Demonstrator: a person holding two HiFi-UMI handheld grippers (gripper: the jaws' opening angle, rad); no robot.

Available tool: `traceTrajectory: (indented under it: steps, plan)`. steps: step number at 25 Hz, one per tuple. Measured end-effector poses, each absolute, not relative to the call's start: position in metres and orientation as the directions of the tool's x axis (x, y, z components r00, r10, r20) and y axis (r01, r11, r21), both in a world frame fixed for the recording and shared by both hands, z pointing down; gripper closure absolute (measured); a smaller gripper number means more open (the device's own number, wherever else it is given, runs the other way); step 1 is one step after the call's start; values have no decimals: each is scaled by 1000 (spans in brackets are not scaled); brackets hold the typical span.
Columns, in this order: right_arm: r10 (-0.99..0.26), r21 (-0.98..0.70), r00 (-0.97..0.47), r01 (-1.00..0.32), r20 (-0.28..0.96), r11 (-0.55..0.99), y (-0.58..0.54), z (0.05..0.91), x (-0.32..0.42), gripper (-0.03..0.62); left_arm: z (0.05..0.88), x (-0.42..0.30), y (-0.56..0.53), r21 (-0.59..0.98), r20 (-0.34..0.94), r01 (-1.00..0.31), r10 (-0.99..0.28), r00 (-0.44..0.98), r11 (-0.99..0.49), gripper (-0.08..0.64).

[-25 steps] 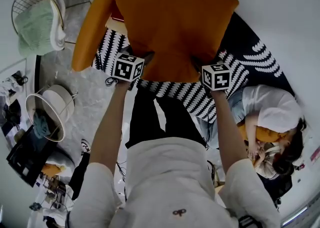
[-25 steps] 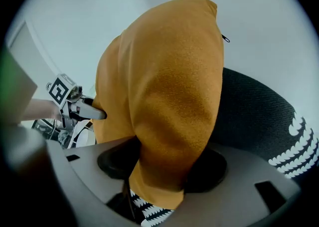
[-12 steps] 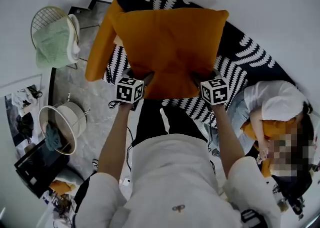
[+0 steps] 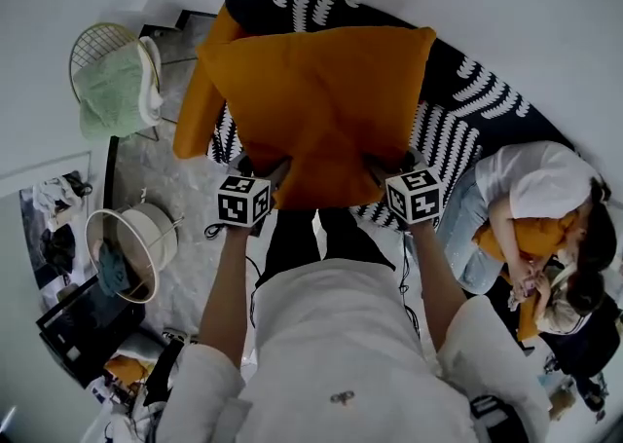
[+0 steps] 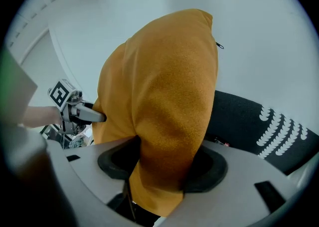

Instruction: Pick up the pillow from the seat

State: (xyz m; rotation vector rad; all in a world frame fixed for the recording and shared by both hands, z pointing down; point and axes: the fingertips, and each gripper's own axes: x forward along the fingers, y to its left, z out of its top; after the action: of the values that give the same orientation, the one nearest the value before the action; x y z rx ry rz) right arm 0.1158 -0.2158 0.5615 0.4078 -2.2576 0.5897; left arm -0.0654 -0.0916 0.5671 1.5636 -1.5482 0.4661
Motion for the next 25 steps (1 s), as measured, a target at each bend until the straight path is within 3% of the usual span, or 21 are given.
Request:
traceTrajectory:
  steps: [13,25]
  plan:
    - [-133,-306,-675,-490,726,816,-154,531,110,328,532,-77,-36,311,746,-944,-644,170,111,258]
    - [-268,-219,-665,-554,698,803,-22,480,81,328,491,-118,76,309,677,-951,-700,227,-9,264]
